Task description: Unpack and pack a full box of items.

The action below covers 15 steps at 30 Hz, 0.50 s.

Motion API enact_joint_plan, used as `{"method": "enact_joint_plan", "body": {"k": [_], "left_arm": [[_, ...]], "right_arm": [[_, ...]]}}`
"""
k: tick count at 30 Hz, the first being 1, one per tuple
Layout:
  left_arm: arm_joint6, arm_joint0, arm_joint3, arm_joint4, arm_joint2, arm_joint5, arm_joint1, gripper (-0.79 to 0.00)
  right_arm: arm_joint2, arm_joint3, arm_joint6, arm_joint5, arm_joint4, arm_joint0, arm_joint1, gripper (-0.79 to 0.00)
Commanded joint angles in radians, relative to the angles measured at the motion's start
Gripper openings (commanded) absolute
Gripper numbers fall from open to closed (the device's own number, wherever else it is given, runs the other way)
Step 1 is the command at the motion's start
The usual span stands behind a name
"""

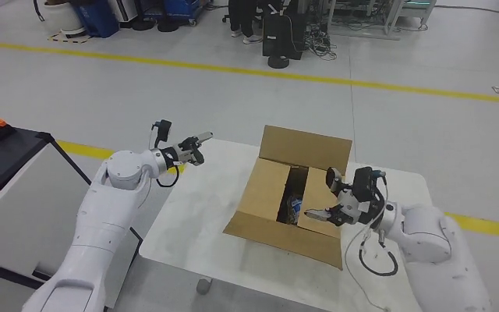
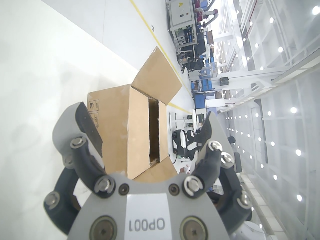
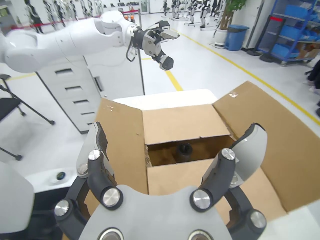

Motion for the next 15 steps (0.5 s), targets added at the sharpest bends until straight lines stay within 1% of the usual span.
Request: {"method": "enact_joint_plan", "body": {"k": [1, 13, 15], "left_arm": [[-0.003, 0.018, -0.020, -0.016, -0.020, 0.010, 0.005, 0.000], [-0.004, 0.023, -0.027, -0.017, -0.024, 0.012, 0.007, 0.000], [-0.004, 0.023, -0.027, -0.017, -0.024, 0.012, 0.007, 0.000]], "right_arm": [[-0.048, 0.030, 0.134, 0.098, 0.244, 0.050, 0.006, 0.000], [-0.048, 0.030, 0.134, 0.098, 0.244, 0.050, 0.006, 0.000], [-0.076, 0.054, 0.143, 0.145, 0.288, 0.037, 0.004, 0.000]]}}
